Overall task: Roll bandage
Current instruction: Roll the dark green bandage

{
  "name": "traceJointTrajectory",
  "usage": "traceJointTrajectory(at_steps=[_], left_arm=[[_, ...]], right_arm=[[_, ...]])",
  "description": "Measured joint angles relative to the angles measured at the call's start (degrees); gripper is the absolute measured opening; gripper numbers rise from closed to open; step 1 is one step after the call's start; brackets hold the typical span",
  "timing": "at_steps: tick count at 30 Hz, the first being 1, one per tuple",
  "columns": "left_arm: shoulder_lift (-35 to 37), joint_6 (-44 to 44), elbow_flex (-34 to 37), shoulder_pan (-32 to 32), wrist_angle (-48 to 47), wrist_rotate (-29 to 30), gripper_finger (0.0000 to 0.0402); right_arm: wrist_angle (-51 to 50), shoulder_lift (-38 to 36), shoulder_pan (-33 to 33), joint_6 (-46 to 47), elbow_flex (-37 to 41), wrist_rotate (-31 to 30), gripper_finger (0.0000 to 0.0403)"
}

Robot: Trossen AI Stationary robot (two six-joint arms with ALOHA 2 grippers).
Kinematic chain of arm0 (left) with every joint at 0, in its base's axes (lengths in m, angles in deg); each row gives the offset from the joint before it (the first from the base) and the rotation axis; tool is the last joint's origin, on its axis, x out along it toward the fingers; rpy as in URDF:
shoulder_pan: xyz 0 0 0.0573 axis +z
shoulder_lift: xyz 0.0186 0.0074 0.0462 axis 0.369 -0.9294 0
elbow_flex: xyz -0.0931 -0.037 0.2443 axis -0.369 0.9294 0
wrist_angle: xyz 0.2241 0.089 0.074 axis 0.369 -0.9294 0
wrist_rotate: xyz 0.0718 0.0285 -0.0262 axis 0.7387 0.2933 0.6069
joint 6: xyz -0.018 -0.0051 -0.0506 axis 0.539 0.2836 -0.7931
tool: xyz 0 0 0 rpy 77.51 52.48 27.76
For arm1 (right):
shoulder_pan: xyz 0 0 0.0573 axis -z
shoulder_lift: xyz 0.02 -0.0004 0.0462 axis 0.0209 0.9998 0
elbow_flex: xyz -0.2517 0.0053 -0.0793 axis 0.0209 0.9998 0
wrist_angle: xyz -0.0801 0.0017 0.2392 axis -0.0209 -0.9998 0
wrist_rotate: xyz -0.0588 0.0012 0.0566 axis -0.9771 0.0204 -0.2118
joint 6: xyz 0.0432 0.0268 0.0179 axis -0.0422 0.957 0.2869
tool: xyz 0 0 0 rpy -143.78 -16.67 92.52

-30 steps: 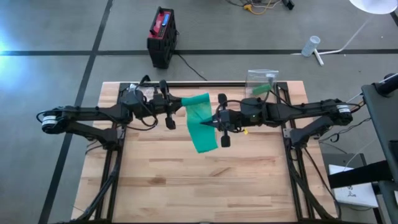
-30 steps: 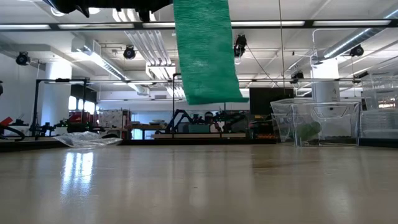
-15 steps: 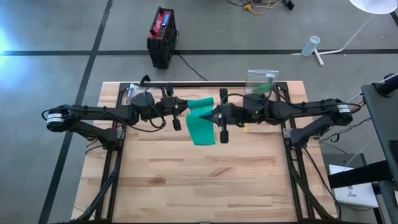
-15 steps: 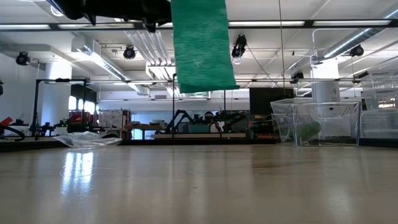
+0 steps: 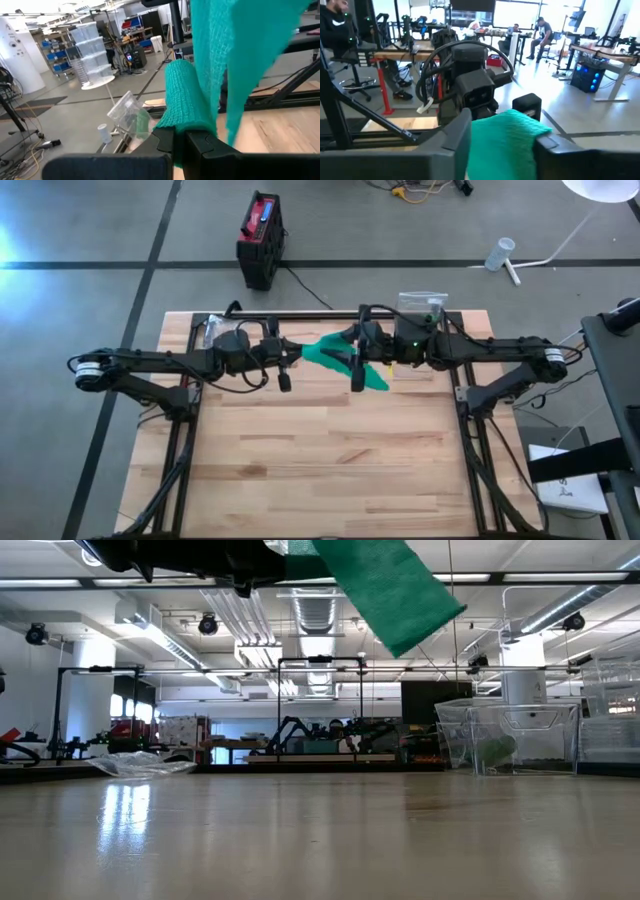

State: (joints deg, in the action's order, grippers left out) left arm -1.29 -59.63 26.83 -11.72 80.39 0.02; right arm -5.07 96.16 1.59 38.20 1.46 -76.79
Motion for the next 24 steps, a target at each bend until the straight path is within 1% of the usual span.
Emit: traceJointTrajectory(at_steps=[4,7,8,10,15,18,24], left_arm=[[0.0,-0.1,0.0,0.0,0.0,-0.1,0.0000],[-0.8,-0.2,0.0,0.0,0.6,-0.1,0.0000],[-1.1,-0.2,0.1,0.0,0.4,0.0,0.0000],[-2.1,-0.2,0.1,0.0,1.4,0.3,0.0000],[-4.2,-0.3,0.1,0.1,5.3,0.3,0.0000],[-4.7,-0.3,0.0,0.1,5.7,0.3,0.0000],[-5.5,-0.1,0.0,0.4,5.4,0.4,0.0000]], right_arm=[[0.1,0.2,0.0,1.4,-0.7,0.0,0.0172],[0.9,0.6,0.0,2.0,-1.2,0.0,0.0199],[1.2,0.7,0.0,2.7,-1.5,0.4,0.0207],[1.8,1.1,0.0,4.0,-1.9,3.1,0.0220],[2.5,2.3,-0.1,6.7,-2.7,7.2,0.0242],[2.7,2.5,-0.1,9.0,-2.7,7.4,0.0249],[6.1,2.4,-0.1,9.3,-2.7,7.4,0.0260]])
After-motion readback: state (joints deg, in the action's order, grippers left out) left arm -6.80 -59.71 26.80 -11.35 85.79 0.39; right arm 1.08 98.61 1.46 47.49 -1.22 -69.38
